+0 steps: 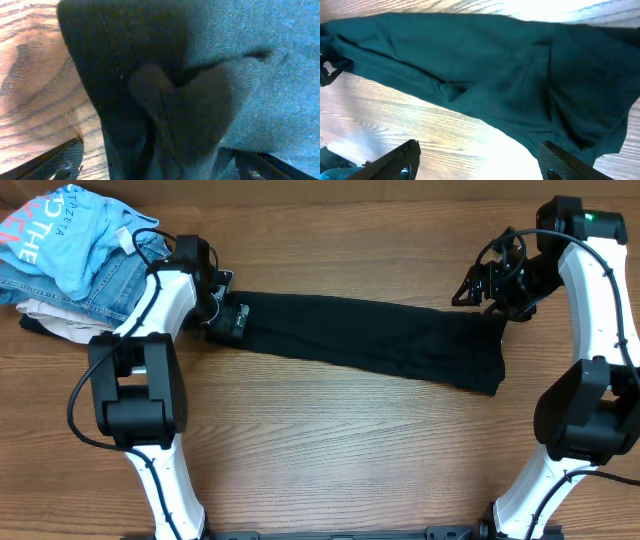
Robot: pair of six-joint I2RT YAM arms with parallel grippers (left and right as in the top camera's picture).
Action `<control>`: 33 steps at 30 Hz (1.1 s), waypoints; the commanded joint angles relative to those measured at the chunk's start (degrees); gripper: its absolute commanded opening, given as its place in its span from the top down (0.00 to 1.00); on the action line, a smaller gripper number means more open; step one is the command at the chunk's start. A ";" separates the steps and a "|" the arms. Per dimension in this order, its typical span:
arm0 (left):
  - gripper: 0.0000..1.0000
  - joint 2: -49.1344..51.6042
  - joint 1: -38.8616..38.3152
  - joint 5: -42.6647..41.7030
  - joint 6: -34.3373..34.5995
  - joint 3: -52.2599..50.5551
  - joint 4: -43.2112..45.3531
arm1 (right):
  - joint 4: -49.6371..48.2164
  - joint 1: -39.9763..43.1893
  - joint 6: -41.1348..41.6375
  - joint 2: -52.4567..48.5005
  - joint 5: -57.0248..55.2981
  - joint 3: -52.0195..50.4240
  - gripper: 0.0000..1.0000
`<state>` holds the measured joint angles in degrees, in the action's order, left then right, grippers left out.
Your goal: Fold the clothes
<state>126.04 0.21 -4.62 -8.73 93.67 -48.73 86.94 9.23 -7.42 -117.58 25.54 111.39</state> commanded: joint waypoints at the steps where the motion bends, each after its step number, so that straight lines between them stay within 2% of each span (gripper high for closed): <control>1: 0.15 0.24 0.17 -8.41 1.07 -6.43 4.68 | 1.09 -0.28 1.46 0.90 0.70 -0.02 0.21; 2: 0.34 0.24 0.17 -10.80 1.09 -7.39 6.16 | 1.29 -0.28 1.44 0.90 0.70 -0.02 0.21; 4: 0.81 0.24 0.15 -13.68 2.03 -7.78 7.04 | 1.22 -0.28 1.44 0.90 0.70 -0.02 0.21; 5: 0.96 0.24 0.15 -13.66 2.93 -7.76 7.04 | 1.18 -0.28 1.44 0.90 0.70 -0.02 0.21; 10: 0.96 -0.76 3.82 -13.42 6.84 -7.15 3.30 | 0.98 -0.28 1.40 0.90 0.68 -0.02 0.19; 15: 0.96 -9.60 12.94 -13.40 5.88 -7.13 0.98 | -0.72 -0.28 1.42 0.90 0.68 -0.02 0.16; 19: 0.96 -15.08 14.82 -13.49 4.44 -7.13 0.72 | -0.94 -0.28 1.42 0.90 0.70 -0.02 0.15; 24: 0.96 -15.85 9.20 -13.40 4.44 -7.15 -0.09 | -0.92 -0.28 1.42 0.90 0.70 -0.02 0.15; 33: 0.96 -13.97 -9.38 -12.09 7.50 -7.15 9.01 | -1.51 -2.47 1.40 0.87 0.66 -0.02 0.15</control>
<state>111.13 -5.76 -17.34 -2.79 86.50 -40.75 85.97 7.92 -6.00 -117.58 25.52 111.31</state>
